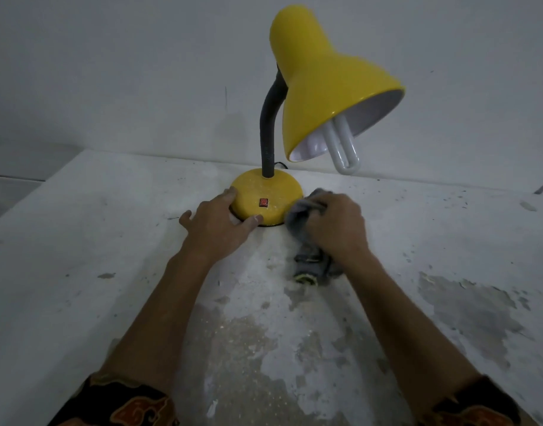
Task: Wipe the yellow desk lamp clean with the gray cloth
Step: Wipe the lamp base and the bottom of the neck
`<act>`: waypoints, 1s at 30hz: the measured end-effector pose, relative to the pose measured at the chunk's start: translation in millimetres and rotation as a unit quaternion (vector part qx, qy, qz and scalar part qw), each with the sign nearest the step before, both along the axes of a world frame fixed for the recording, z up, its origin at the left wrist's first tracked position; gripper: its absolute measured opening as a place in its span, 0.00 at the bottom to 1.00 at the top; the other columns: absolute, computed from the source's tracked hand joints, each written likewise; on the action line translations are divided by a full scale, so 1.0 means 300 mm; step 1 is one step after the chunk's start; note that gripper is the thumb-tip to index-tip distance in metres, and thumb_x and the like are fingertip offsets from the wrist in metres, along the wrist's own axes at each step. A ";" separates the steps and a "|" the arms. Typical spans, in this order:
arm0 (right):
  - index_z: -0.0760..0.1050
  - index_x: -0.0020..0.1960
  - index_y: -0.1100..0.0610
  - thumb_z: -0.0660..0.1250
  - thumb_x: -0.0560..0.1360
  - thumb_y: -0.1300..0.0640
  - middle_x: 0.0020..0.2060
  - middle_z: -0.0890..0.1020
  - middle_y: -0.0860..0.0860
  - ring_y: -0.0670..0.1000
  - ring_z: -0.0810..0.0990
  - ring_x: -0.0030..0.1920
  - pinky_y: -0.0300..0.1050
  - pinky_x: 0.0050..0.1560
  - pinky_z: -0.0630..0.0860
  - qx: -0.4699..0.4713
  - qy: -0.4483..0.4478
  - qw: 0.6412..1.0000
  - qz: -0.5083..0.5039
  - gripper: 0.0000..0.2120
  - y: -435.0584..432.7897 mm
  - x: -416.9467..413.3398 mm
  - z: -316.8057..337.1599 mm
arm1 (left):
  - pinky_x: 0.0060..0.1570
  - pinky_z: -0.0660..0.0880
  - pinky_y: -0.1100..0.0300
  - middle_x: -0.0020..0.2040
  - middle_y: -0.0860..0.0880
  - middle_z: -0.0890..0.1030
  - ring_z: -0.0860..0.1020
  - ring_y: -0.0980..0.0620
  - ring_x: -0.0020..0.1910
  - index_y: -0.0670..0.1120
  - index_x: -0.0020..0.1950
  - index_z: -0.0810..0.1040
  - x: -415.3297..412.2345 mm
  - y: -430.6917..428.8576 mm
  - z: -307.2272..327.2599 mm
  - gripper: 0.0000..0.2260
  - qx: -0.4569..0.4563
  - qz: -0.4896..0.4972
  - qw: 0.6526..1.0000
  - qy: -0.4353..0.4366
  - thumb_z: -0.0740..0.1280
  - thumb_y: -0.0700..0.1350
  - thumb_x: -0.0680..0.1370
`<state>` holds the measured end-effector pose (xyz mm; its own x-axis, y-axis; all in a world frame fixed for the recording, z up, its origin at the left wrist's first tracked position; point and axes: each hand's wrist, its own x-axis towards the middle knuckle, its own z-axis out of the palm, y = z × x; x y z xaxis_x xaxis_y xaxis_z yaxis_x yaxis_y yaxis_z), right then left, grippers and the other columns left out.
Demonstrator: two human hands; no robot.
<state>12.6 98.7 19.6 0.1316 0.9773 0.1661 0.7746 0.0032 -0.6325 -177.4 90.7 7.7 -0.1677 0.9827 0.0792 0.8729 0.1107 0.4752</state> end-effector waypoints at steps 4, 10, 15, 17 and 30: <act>0.81 0.57 0.55 0.59 0.72 0.67 0.51 0.82 0.56 0.53 0.80 0.52 0.35 0.46 0.69 0.061 0.031 0.997 0.033 0.18 0.086 0.034 0.036 | 0.72 0.56 0.39 0.76 0.50 0.66 0.65 0.46 0.74 0.51 0.77 0.59 0.001 0.004 0.007 0.38 -0.016 0.003 1.000 0.000 0.66 0.65 0.73; 0.81 0.54 0.53 0.67 0.74 0.63 0.50 0.75 0.53 0.55 0.72 0.48 0.45 0.49 0.72 0.100 -0.155 0.973 0.139 0.12 0.175 -0.058 -0.034 | 0.71 0.57 0.40 0.75 0.50 0.68 0.67 0.45 0.72 0.52 0.77 0.60 -0.001 0.003 0.009 0.37 -0.020 0.006 1.000 -0.010 0.66 0.66 0.72; 0.81 0.57 0.49 0.65 0.72 0.65 0.55 0.75 0.54 0.58 0.69 0.51 0.54 0.49 0.72 0.130 -0.148 0.967 0.159 0.18 0.073 -0.075 -0.075 | 0.71 0.59 0.40 0.73 0.48 0.71 0.68 0.45 0.71 0.51 0.76 0.61 -0.008 0.011 0.002 0.36 -0.011 0.002 0.999 -0.031 0.68 0.63 0.72; 0.82 0.55 0.52 0.65 0.71 0.67 0.53 0.77 0.56 0.58 0.70 0.48 0.53 0.47 0.73 0.129 -0.111 0.957 0.233 0.18 0.020 -0.066 -0.065 | 0.71 0.59 0.40 0.71 0.47 0.72 0.69 0.44 0.70 0.52 0.77 0.61 -0.007 0.005 0.006 0.35 -0.014 0.006 1.000 -0.027 0.67 0.62 0.73; 0.78 0.62 0.49 0.66 0.76 0.61 0.53 0.75 0.54 0.57 0.73 0.52 0.39 0.47 0.70 0.107 -0.079 0.982 0.131 0.17 0.127 0.004 -0.069 | 0.70 0.59 0.40 0.74 0.49 0.70 0.68 0.44 0.71 0.52 0.77 0.59 -0.001 0.005 0.010 0.37 -0.030 0.004 1.000 -0.002 0.66 0.65 0.73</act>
<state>13.7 136.9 -1.2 -0.1634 0.9150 0.3690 0.8185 0.3345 -0.4670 -177.7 92.1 10.7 -0.1756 0.9843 0.0204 0.8705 0.1455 0.4702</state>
